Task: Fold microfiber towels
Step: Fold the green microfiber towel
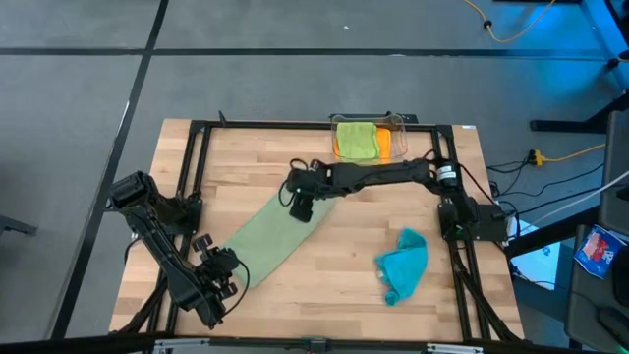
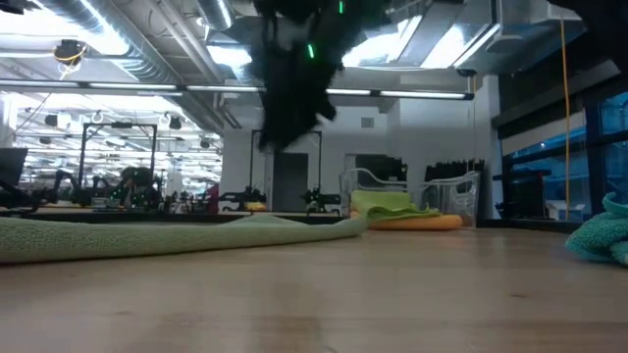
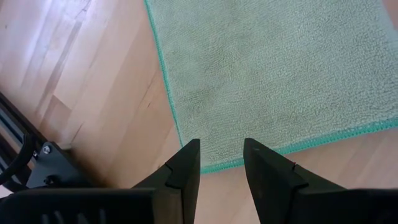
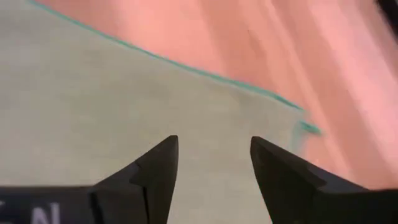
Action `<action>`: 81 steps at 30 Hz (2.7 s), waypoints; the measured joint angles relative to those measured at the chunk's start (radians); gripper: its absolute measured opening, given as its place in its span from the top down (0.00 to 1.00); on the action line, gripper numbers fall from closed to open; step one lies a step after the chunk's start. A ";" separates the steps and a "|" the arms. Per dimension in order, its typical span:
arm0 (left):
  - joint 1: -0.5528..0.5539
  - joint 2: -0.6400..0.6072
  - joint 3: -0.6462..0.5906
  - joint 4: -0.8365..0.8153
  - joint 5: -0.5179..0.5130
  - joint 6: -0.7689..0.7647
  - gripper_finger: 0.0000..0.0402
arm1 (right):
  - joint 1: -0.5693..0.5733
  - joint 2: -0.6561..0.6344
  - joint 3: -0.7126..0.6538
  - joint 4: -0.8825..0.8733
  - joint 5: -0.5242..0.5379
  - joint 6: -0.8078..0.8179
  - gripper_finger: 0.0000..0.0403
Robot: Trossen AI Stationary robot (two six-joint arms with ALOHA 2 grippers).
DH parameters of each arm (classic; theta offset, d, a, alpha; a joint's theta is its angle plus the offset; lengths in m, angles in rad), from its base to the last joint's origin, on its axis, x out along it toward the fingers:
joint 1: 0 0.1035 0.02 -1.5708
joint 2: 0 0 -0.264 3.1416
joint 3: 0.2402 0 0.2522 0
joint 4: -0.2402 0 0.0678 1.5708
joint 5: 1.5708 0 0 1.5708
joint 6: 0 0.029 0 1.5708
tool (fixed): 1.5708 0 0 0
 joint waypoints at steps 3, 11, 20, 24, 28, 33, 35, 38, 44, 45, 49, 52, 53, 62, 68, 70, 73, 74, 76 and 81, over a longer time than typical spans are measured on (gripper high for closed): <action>0.000 0.000 0.000 0.003 0.000 0.000 0.71 | 0.091 -0.002 0.025 0.106 -0.043 0.036 0.49; -0.024 0.000 0.010 -0.030 0.056 0.000 0.71 | 0.323 0.034 -0.099 0.490 0.063 0.073 0.49; -0.027 0.000 0.125 -0.211 0.040 -0.006 0.71 | 0.302 0.249 -0.023 0.661 -0.093 0.191 0.49; -0.027 0.000 0.143 -0.227 -0.033 0.001 0.71 | 0.279 0.326 0.104 0.637 -0.074 0.144 0.49; -0.027 0.000 0.142 -0.234 -0.051 0.001 0.71 | 0.273 0.435 0.253 0.590 -0.129 0.078 0.49; -0.030 0.000 0.142 -0.233 -0.051 0.001 0.71 | 0.279 0.539 0.426 0.372 -0.133 0.041 0.49; -0.030 0.000 0.142 -0.233 -0.051 0.001 0.71 | 0.286 0.555 0.470 0.294 -0.127 0.015 0.49; -0.030 0.000 0.142 -0.233 -0.053 0.001 0.71 | 0.297 0.556 0.505 0.156 -0.124 -0.046 0.49; -0.030 0.000 0.142 -0.232 -0.057 0.000 0.71 | 0.313 0.548 0.558 -0.107 -0.183 -0.138 0.49; -0.030 0.000 0.142 -0.232 -0.057 0.000 0.71 | 0.314 0.548 0.564 -0.139 -0.203 -0.139 0.49; -0.030 0.000 0.142 -0.227 -0.057 0.000 0.71 | 0.326 0.545 0.566 -0.244 -0.251 -0.151 0.49; -0.030 0.000 0.142 -0.223 -0.057 0.000 0.71 | 0.342 0.540 0.568 -0.359 -0.259 -0.158 0.49; -0.030 0.000 0.142 -0.220 -0.057 0.000 0.71 | 0.347 0.538 0.568 -0.396 -0.260 -0.159 0.49; -0.030 0.000 0.142 -0.205 -0.056 -0.009 0.71 | 0.406 0.487 0.558 -0.624 -0.261 -0.076 0.49; -0.030 0.000 0.142 -0.189 -0.056 -0.008 0.71 | 0.502 0.429 0.549 -0.762 -0.178 0.101 0.49; -0.030 0.000 0.142 -0.188 -0.056 -0.008 0.71 | 0.542 0.398 0.553 -0.767 -0.123 0.149 0.49; -0.025 0.000 0.142 -0.189 -0.056 -0.008 0.71 | 0.598 0.379 0.554 -0.744 -0.032 0.205 0.49; -0.024 0.000 0.141 -0.188 -0.056 -0.008 0.71 | 0.618 0.377 0.553 -0.739 -0.001 0.225 0.49; -0.018 0.000 0.141 -0.188 -0.056 -0.008 0.71 | 0.654 0.366 0.553 -0.741 0.042 0.263 0.49; -0.018 0.000 0.141 -0.174 -0.057 -0.008 0.71 | 0.729 0.360 0.520 -0.736 0.078 0.364 0.49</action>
